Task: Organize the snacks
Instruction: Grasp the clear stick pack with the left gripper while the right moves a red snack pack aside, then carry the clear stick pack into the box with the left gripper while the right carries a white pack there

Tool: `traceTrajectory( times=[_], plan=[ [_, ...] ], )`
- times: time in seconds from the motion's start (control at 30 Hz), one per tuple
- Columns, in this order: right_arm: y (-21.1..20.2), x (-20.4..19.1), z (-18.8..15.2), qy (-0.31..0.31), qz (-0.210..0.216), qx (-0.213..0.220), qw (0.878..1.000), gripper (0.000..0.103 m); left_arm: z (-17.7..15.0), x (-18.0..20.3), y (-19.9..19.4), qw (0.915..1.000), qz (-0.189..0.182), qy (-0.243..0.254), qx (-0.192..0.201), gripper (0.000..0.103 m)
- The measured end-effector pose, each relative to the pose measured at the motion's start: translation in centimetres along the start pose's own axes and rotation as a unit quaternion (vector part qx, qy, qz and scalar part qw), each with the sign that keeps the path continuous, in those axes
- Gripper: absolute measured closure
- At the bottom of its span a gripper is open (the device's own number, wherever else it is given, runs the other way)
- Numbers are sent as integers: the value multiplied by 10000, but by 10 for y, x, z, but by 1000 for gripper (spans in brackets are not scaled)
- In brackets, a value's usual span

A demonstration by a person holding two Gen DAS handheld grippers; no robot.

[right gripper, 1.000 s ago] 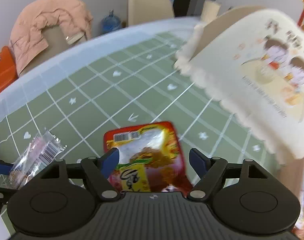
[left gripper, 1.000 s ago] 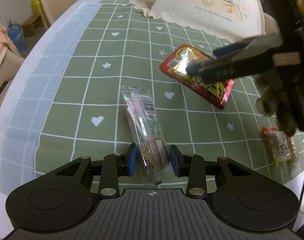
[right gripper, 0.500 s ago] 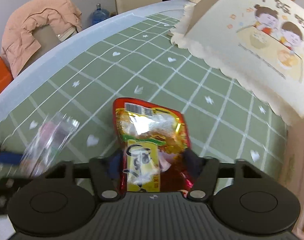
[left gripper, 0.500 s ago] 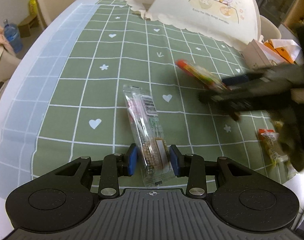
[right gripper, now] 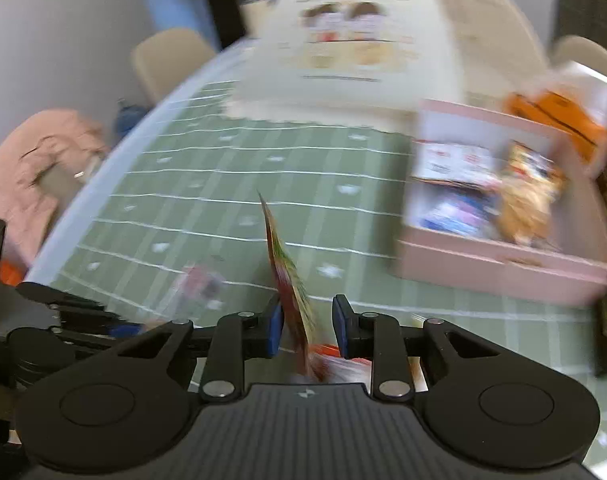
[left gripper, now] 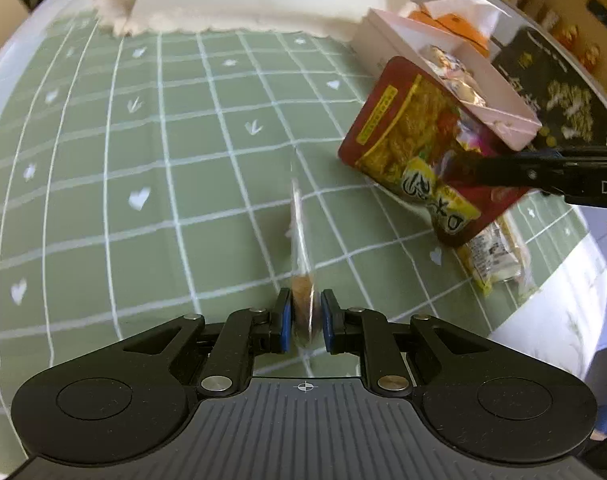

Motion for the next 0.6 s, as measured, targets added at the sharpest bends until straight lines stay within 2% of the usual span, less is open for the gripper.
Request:
traceTrajectory(
  times=[0.07,0.13,0.2,0.23,0.27,0.37,0.43,0.5,0.6],
  plan=[
    [-1,17,-10,66,-322,-16,9995,77,1,3,1,9997,108,203,-40,83],
    [-1,31,-22,-28,-852,-30,9964,73,1,4,2,9994,161,295,-66,83],
    [-3,36,-34,-53,-926,-72,9957,59,1,3,3,9994,157,306,-81,83],
    [-5,36,-40,7,-801,-63,9968,44,1,4,4,9994,146,301,-89,83],
    [-8,35,-44,91,-687,-37,9976,34,2,3,4,9995,123,286,-90,83],
    [-8,30,-54,416,-424,-18,9982,33,4,2,4,9999,11,150,-59,83],
    [2,26,-58,525,-406,-94,9977,33,5,1,4,10000,-36,75,-47,83],
    [7,15,-53,484,-505,77,9975,31,4,3,5,9999,-26,137,-64,83],
    [29,4,-52,258,-498,-109,9984,31,1,6,3,9996,-67,263,-120,83]
  ],
)
Point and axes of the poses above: each gripper's, at about its wrist camera, not at the fingertips, and y roughly the way its jaws point, x to its right, z to its top, the point moved 10 cm from there along y, roughly the way its jaws point, and after that the axes turned 1 degree about z, right-handed, at the moved point
